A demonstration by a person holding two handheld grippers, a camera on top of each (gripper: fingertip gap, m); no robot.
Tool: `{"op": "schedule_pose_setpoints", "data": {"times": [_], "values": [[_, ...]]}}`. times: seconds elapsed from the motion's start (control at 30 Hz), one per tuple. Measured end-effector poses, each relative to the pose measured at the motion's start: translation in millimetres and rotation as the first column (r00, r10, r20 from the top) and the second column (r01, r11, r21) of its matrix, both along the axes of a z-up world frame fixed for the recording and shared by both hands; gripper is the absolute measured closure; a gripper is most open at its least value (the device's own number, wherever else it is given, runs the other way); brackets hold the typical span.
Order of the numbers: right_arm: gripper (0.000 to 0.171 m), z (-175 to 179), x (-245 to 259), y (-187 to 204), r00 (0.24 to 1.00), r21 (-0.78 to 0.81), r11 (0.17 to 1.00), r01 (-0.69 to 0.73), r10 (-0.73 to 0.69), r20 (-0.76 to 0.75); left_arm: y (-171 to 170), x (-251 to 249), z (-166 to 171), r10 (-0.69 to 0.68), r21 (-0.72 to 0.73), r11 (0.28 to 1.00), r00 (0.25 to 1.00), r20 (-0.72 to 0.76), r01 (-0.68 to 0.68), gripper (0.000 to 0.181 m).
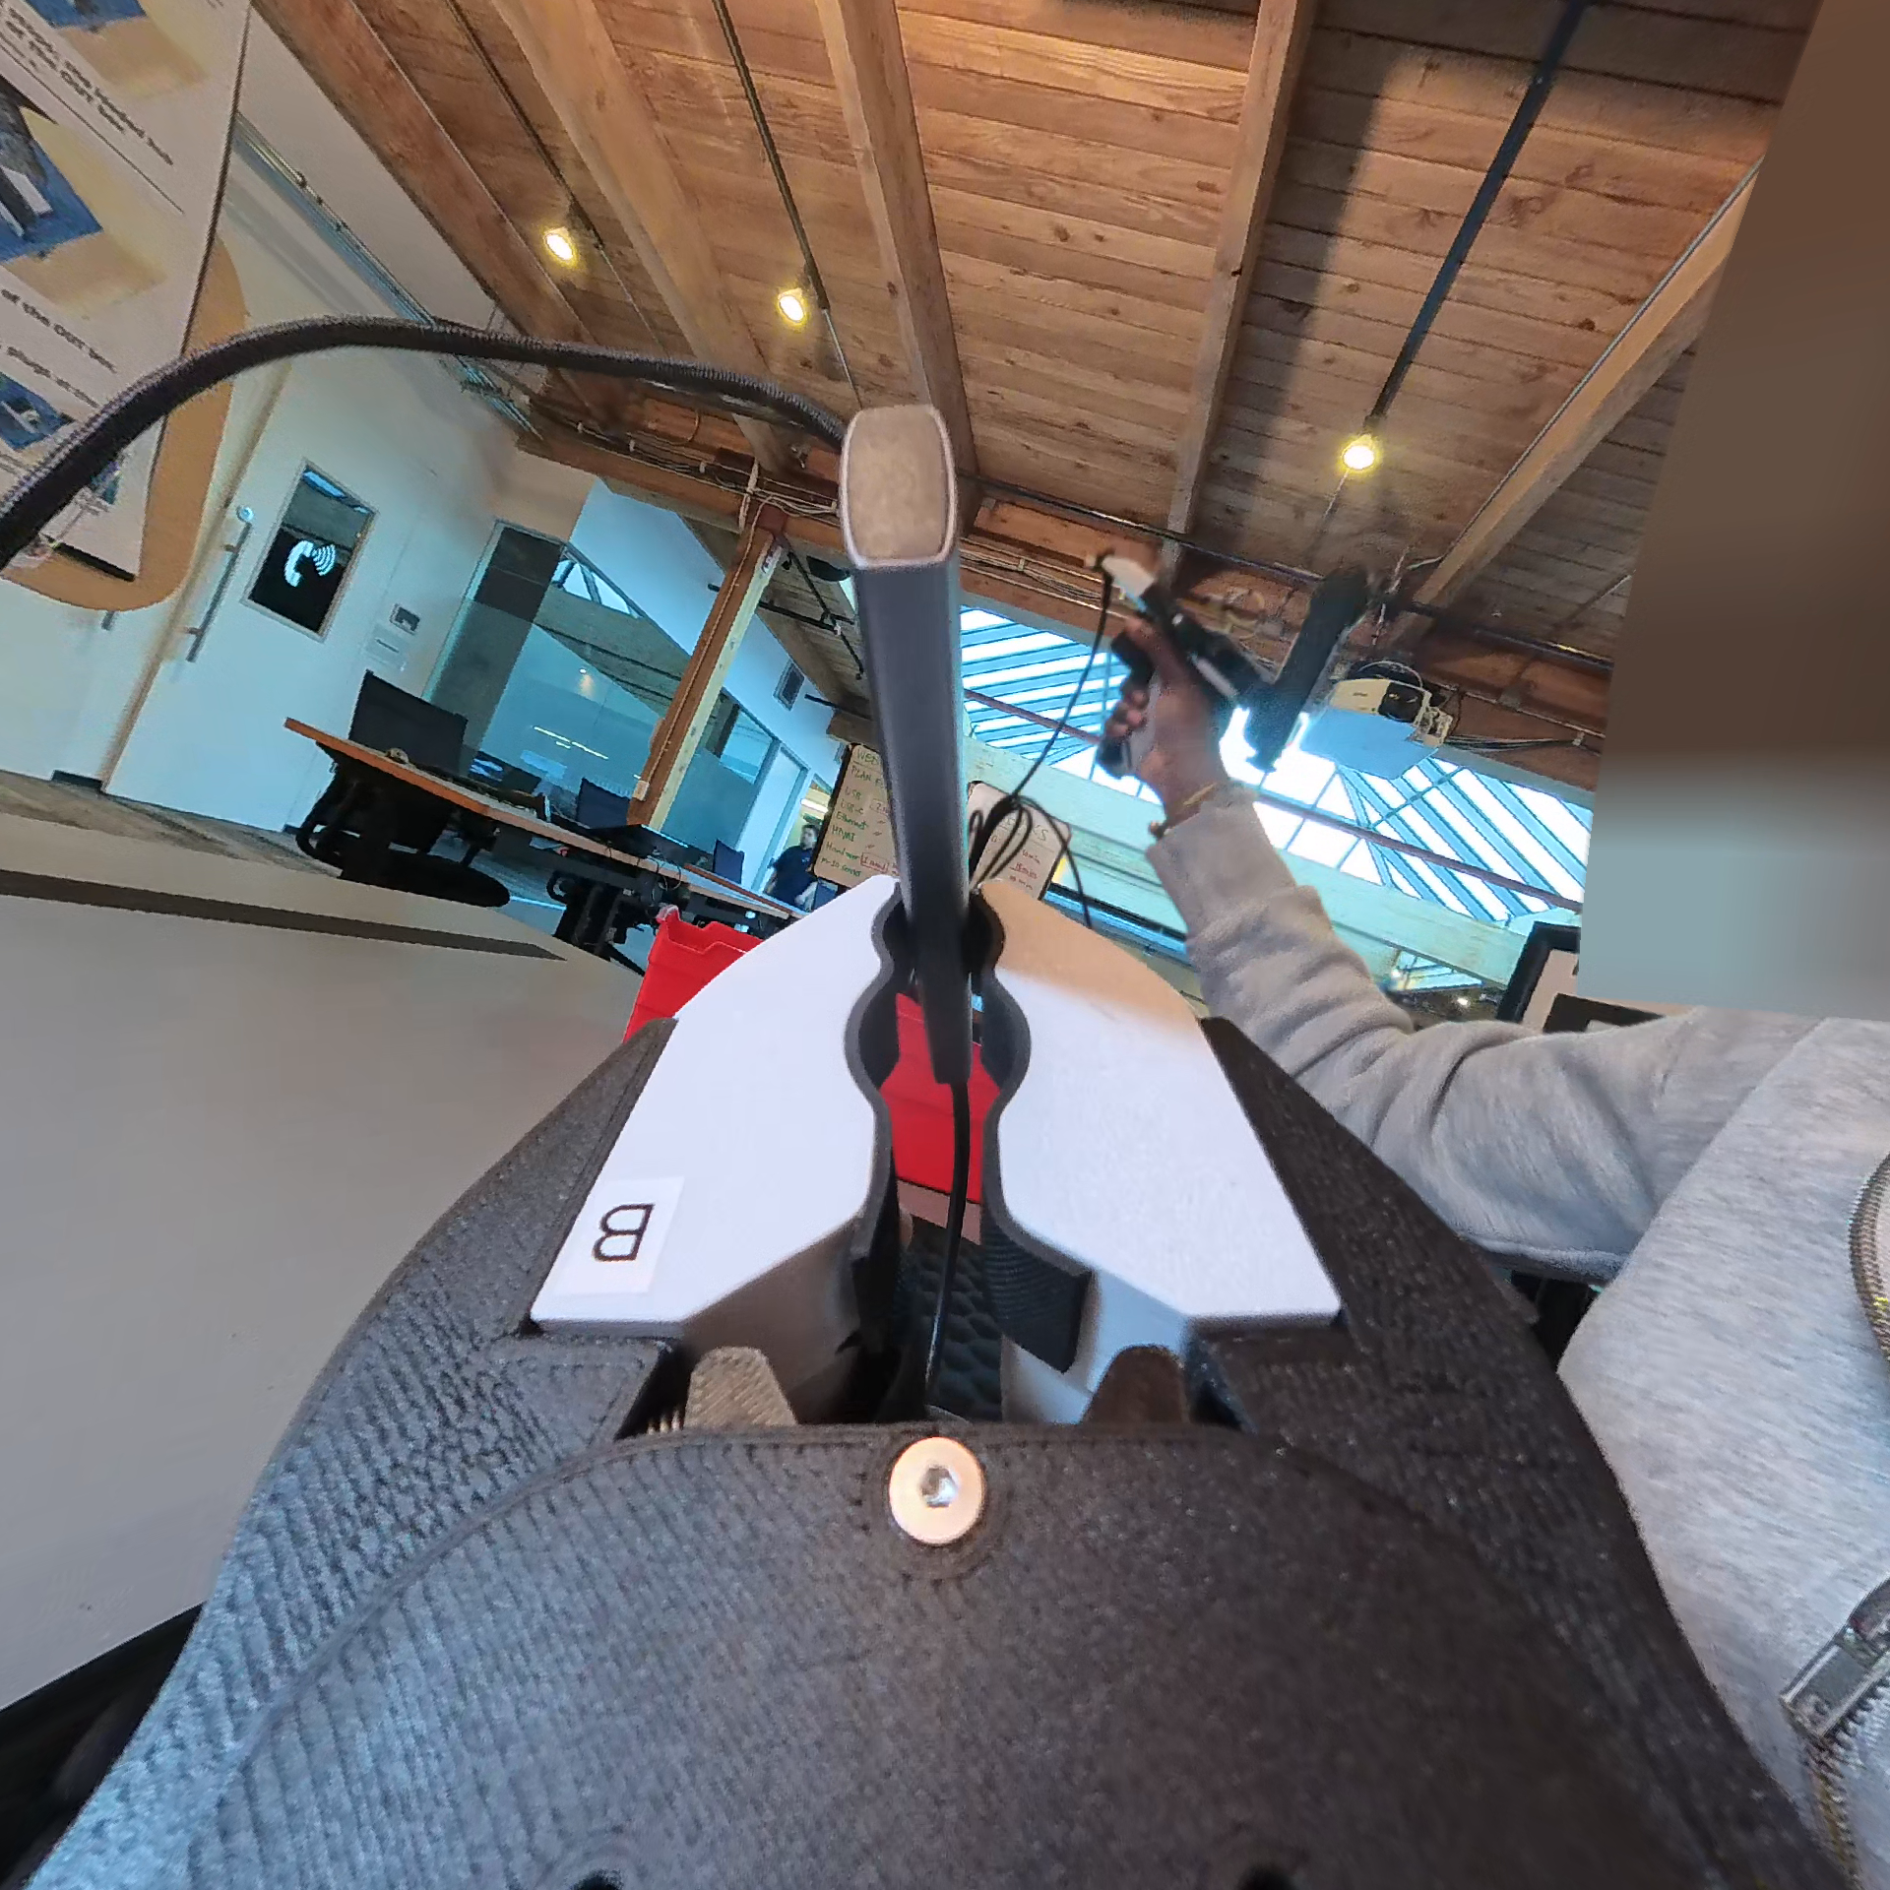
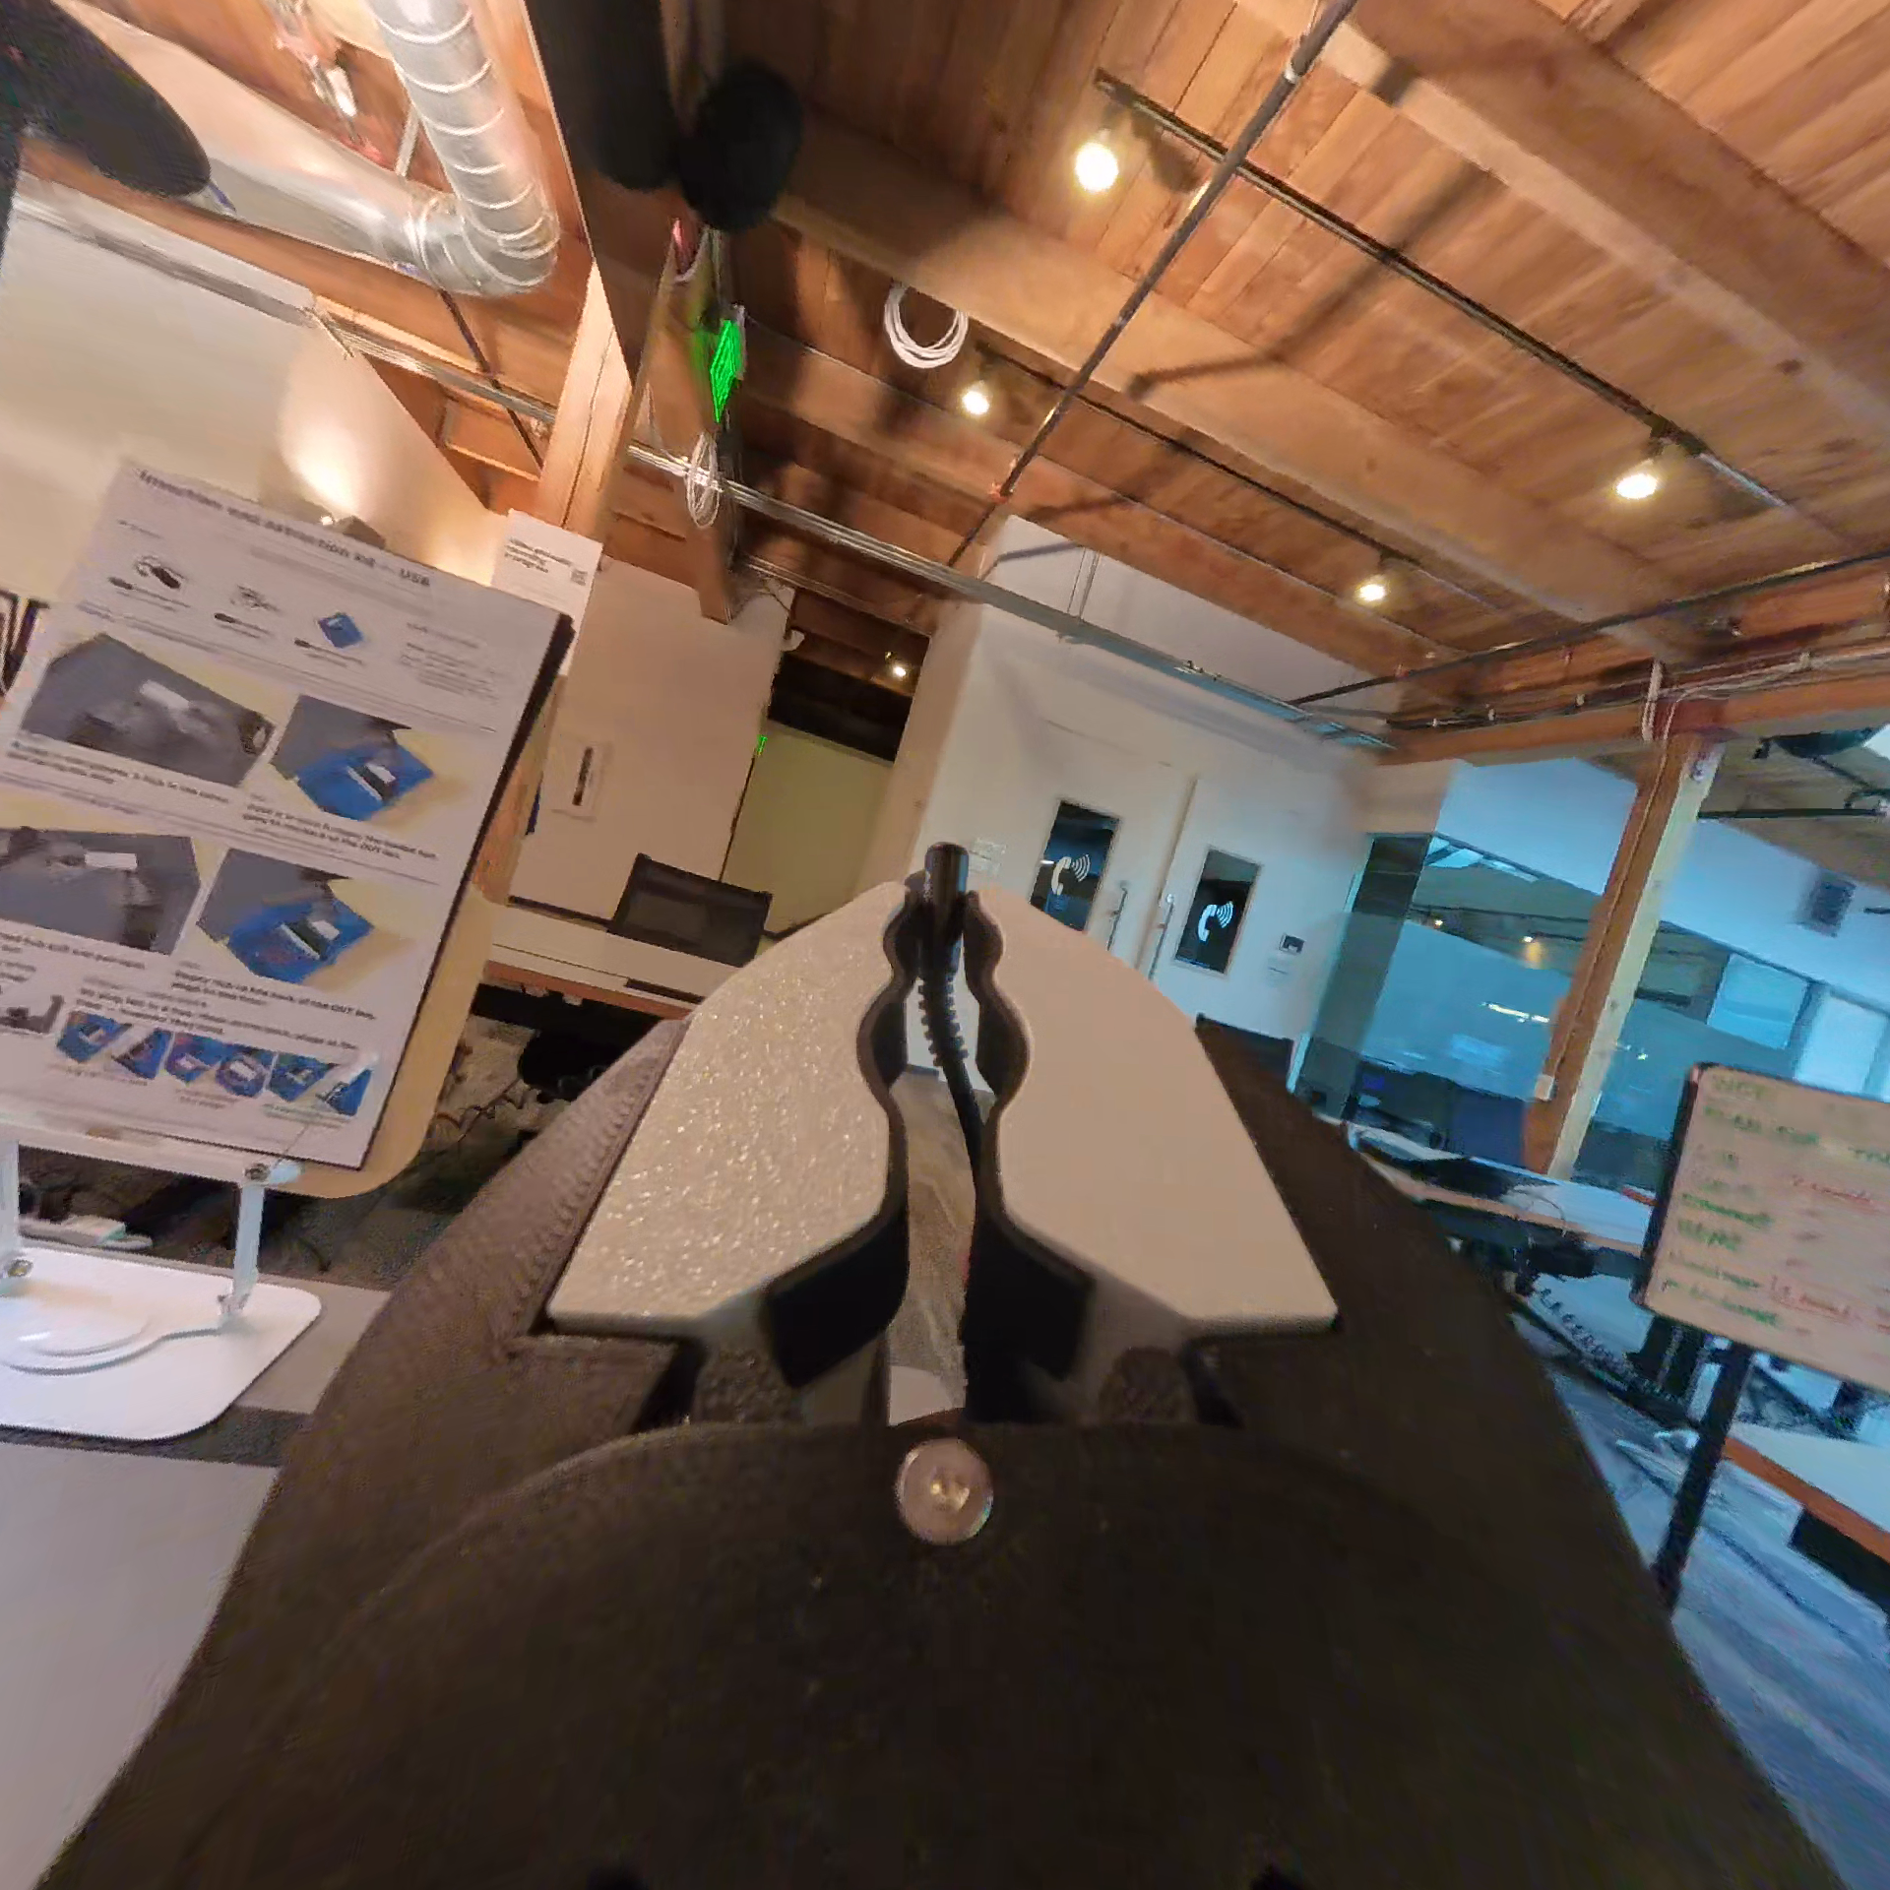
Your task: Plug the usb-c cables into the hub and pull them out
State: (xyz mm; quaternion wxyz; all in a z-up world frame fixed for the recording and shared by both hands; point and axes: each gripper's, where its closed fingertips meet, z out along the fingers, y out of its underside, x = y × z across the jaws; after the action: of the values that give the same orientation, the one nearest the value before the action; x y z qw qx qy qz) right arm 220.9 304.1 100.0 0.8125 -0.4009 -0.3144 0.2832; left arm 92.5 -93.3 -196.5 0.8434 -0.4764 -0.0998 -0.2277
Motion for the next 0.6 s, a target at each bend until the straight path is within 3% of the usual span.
{"op": "schedule_pose_setpoints", "data": {"times": [0.03, 0.23, 0.37, 0.6], "values": [[0.163, -9.3, -0.8, 5.8, 1.000, -0.016, 1.000, -0.009, 0.009, -0.016, -0.1, -0.2, 0.0, -0.001, 0.001, 1.000, 1.000, 0.002, 0.001, 0.170], [0.163, -53.1, -12.2, 37.0, 0.999, -0.078, 0.997, 0.009, -0.011, -0.030, -0.4, -0.6, 0.0, -0.003, 0.004, 1.000, 1.000, 0.007, 0.003, 0.170], [0.163, -65.0, -16.8, 57.1, 0.994, 0.031, 0.997, 0.065, -0.062, -0.092, -0.4, -0.1, 0.1, -0.003, 0.004, 1.000, 1.000, 0.003, 0.003, 0.170], [0.163, -83.4, -26.1, 64.0, 0.995, 0.063, 0.996, 0.060, -0.055, -0.082, -0.6, -0.1, 0.0, -0.005, 0.004, 1.000, 1.000, 0.004, 0.005, 0.170]]}}
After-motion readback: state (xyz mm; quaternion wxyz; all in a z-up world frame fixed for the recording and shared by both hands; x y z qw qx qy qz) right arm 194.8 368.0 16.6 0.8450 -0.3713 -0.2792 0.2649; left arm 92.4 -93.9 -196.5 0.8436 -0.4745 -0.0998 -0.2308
